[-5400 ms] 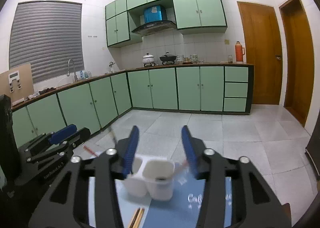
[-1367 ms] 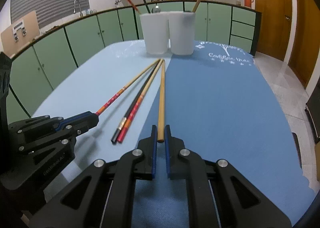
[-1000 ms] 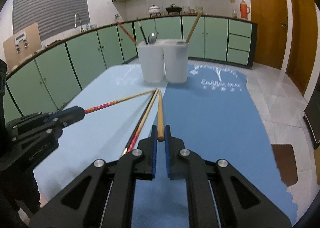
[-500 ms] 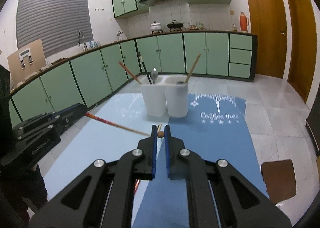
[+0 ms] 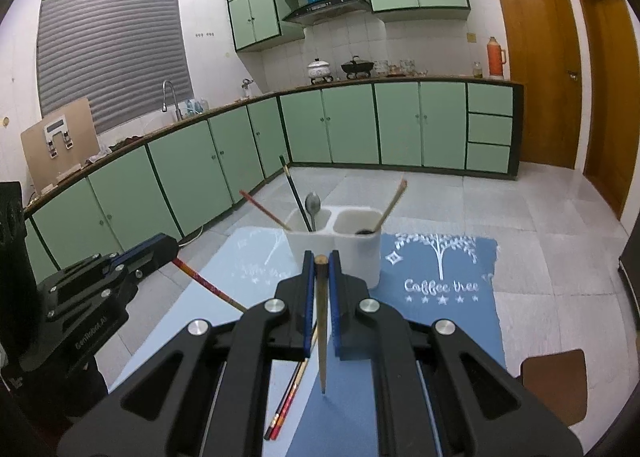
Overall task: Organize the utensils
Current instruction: 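Lift both chopsticks and lower them into the white holder, then open both tools to release the chopsticks into the holder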
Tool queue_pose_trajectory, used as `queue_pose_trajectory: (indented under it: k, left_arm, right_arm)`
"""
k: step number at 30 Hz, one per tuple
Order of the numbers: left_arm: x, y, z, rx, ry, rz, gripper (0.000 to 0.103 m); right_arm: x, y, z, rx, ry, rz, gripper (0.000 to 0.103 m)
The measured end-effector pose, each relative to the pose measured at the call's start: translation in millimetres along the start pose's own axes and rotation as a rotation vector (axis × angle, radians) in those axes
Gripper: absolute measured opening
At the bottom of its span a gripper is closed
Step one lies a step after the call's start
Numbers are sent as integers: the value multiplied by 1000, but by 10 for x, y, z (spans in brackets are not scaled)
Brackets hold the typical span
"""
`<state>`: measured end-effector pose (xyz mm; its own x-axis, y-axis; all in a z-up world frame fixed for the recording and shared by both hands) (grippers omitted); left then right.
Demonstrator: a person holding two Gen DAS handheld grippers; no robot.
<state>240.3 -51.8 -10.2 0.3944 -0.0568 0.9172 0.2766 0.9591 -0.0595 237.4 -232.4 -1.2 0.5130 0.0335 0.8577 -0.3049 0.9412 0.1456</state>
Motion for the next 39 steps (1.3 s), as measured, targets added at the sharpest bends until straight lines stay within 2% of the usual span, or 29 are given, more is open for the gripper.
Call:
queue_pose_trajectory:
  k: [6, 14, 20, 24, 30, 39]
  left_arm:
    - [261, 16, 25, -7, -56, -8, 5]
    - [823, 81, 115, 3, -194, -6, 5]
    - [1239, 149, -33, 10, -274, -3, 5]
    - [1400, 190, -227, 18, -299, -1, 5]
    - [1374, 278, -692, 19, -266, 15, 5]
    - [959, 415, -1378, 26, -126, 18, 5]
  right_arm:
    - [349, 10, 40, 13, -57, 23, 6]
    - [1027, -45, 99, 3, -193, 35, 6]
    - [1457, -145, -19, -31, -256, 50, 6]
    - [1637, -197, -154, -51, -276, 68, 6]
    - [1691, -312, -548, -74, -251, 75, 6]
    - [1380, -514, -1163, -81, -157, 46, 6]
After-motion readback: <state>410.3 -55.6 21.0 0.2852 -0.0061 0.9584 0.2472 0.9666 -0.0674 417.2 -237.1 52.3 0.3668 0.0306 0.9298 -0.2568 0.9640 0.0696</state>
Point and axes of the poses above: each gripper's, at about its wrist camera, not at the fingertips, and z roughly against the way its jaws point, y to its left, x to its top, the point moved 5 cm from there along -z, roughly the way its jaws point, and after that the axes turned 2 degrees about y, right-handed, at the moved point
